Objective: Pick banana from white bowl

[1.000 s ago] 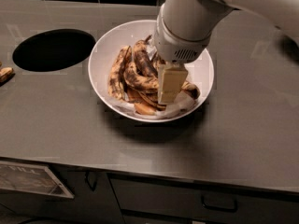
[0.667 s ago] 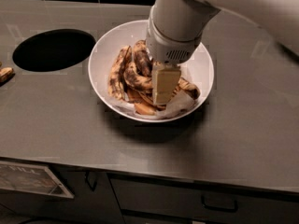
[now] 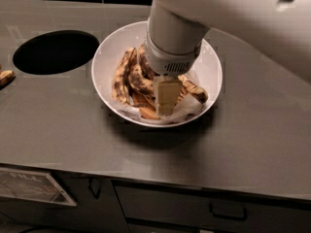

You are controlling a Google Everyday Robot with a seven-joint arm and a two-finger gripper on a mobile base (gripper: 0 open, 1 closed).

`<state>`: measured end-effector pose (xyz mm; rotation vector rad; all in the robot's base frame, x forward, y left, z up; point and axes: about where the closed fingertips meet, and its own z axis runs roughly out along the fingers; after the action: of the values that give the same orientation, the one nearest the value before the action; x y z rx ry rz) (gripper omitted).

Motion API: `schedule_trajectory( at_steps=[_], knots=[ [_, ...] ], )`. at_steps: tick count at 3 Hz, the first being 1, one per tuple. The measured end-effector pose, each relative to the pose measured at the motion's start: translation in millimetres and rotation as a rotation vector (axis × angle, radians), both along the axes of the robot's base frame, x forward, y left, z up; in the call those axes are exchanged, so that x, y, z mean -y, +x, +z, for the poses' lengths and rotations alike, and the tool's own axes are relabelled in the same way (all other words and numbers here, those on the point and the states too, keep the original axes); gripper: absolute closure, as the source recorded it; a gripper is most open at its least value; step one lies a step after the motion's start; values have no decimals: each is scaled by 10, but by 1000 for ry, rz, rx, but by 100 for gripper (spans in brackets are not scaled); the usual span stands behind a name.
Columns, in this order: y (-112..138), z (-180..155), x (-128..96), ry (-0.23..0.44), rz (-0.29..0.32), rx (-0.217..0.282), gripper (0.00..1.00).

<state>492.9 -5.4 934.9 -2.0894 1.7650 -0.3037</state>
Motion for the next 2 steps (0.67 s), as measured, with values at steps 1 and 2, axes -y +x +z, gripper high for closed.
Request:
schedule_trajectory(
  at_steps=[1, 2],
  knots=[
    [-63, -34, 39, -17, -15, 16, 31],
    [-105, -16, 83, -22, -28, 32, 38]
  ],
)
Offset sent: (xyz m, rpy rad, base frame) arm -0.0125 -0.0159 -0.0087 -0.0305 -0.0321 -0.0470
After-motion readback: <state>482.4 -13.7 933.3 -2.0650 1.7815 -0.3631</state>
